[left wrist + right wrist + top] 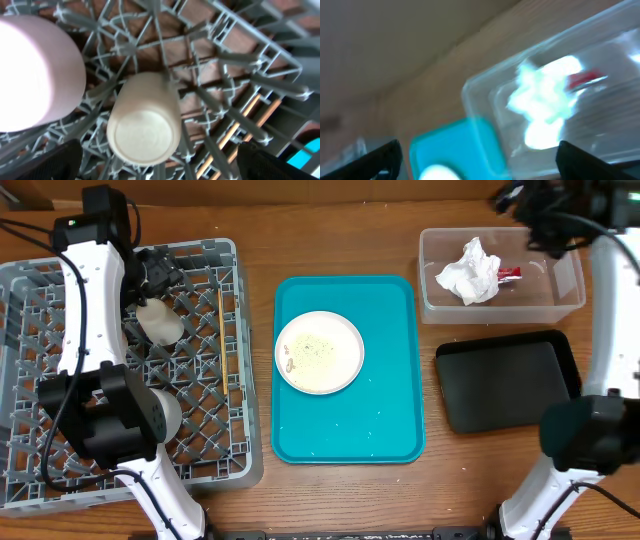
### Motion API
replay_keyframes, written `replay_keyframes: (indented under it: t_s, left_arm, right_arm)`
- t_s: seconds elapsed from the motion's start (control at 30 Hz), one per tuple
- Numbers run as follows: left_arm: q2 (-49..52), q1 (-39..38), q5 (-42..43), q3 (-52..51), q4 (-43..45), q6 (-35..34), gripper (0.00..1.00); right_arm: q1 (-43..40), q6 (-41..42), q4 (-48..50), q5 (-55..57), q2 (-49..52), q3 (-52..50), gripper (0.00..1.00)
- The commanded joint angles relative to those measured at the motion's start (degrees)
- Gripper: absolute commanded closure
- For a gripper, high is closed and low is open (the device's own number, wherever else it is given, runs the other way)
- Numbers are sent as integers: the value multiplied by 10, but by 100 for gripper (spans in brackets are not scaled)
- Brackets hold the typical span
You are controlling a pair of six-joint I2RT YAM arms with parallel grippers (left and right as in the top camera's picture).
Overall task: Sort waste into correct bins and load items into the dishwasher
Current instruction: 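Reach the right gripper down to the rim of the white rice plate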
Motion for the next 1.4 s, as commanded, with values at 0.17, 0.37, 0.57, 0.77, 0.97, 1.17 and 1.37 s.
replay_keyframes:
  t_s: [0.17,0.37,0.57,0.77,0.97,1.17,1.37]
  left_arm:
    - [-1,-2,15,14,34,-10,0]
    - [-1,-2,15,14,34,-10,0]
    - [-1,-2,15,14,34,-10,0]
    - [-1,-2,15,14,34,-10,0]
    - [-1,1,15,14,34,-10,0]
    - [-1,3,15,14,34,-10,0]
    - [-1,-2,15,14,34,-10,0]
  right_arm:
    - [172,-47,-9,49,83,-65,96]
    - [228,17,5,59,127,-112,96]
    - [270,17,11,18,152,-144,96]
    - [306,18,21,16,155,-182,96]
    - [315,39,57,39,155,-236,96]
    - [304,52,35,111,155,-242,96]
    - [288,73,9,184,155,-242,96]
